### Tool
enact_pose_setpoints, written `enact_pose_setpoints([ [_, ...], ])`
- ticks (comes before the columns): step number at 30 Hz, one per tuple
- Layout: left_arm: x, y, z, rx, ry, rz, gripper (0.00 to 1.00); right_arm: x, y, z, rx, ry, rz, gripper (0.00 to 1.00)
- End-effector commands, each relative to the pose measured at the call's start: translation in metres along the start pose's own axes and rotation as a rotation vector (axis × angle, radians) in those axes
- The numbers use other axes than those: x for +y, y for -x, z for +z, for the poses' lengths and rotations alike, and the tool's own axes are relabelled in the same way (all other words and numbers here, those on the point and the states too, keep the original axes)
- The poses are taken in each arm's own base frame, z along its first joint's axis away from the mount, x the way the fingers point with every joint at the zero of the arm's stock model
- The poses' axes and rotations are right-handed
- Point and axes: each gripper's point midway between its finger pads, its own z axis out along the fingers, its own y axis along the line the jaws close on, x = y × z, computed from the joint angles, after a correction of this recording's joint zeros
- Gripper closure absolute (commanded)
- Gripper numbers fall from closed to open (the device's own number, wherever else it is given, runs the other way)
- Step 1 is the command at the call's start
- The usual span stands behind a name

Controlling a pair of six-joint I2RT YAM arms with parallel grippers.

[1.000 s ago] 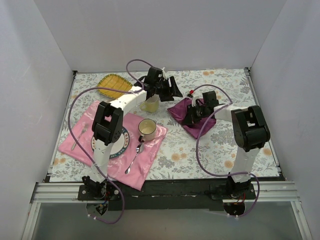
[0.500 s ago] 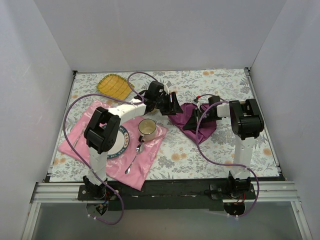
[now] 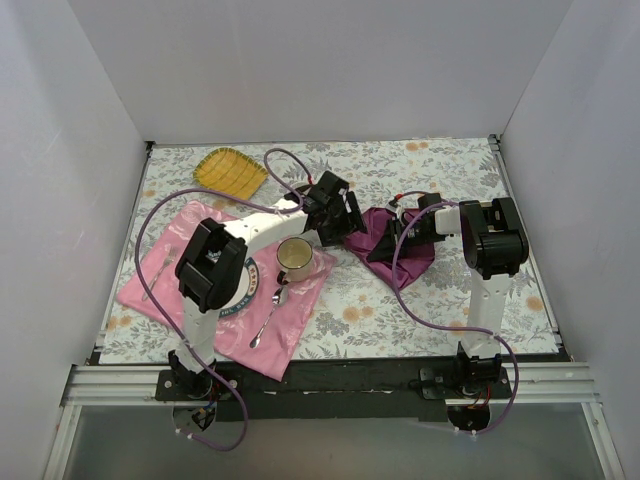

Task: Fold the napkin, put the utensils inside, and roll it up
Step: Roll the napkin with the utensil

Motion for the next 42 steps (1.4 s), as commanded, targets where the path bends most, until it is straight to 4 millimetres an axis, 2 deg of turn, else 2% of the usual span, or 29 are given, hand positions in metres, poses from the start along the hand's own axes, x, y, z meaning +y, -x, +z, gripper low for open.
enact_pose_setpoints([
  [1, 0.0, 0.022, -0.02, -0.121, 0.143, -0.116, 0.28, -0.056, -0.023, -0.002, 0.035, -0.249, 0.046, 0.97],
  [2, 0.007, 0.018, -0.012, -0.114, 0.179, -0.128, 0.28, -0.055, -0.022, -0.002, 0.034, -0.252, 0.042, 0.97],
  [3, 0.006, 0.019, -0.014, -0.115, 0.2, -0.138, 0.28, -0.054, -0.022, -0.002, 0.034, -0.249, 0.038, 0.97],
  [8, 0.013, 0.028, 0.006, -0.147, 0.27, -0.188, 0.3, -0.053, -0.02, -0.003, 0.031, -0.253, 0.028, 0.97],
  [13, 0.025, 0.018, 0.018, -0.137, 0.337, -0.23, 0.32, -0.051, -0.018, -0.004, 0.027, -0.25, 0.017, 0.97],
  [20, 0.035, 0.011, 0.011, -0.187, 0.393, -0.231, 0.27, -0.055, -0.019, -0.004, 0.033, -0.263, 0.012, 0.98],
  [25, 0.029, 0.022, -0.006, -0.27, 0.376, -0.163, 0.21, -0.057, -0.021, -0.005, 0.037, -0.276, 0.008, 0.98],
  [27, 0.029, 0.018, -0.013, -0.267, 0.383, -0.161, 0.17, -0.057, -0.021, -0.004, 0.039, -0.273, 0.009, 0.98],
  [30, 0.032, 0.002, -0.012, -0.213, 0.365, -0.214, 0.15, -0.057, -0.02, -0.004, 0.039, -0.274, 0.004, 0.98],
  [31, 0.034, -0.001, -0.009, -0.205, 0.355, -0.225, 0.16, -0.057, -0.02, -0.004, 0.039, -0.273, 0.006, 0.98],
  [32, 0.025, -0.001, -0.004, -0.202, 0.304, -0.231, 0.16, -0.057, -0.02, -0.004, 0.039, -0.271, 0.007, 0.98],
  [33, 0.029, -0.004, 0.0, -0.197, 0.303, -0.227, 0.17, -0.057, -0.021, -0.004, 0.04, -0.271, 0.007, 0.98],
  [38, 0.021, -0.007, 0.018, -0.173, 0.253, -0.231, 0.21, -0.057, -0.021, -0.005, 0.042, -0.276, 0.007, 0.98],
  [42, 0.023, -0.008, 0.027, -0.18, 0.237, -0.237, 0.25, -0.056, -0.019, -0.005, 0.038, -0.279, 0.0, 0.98],
])
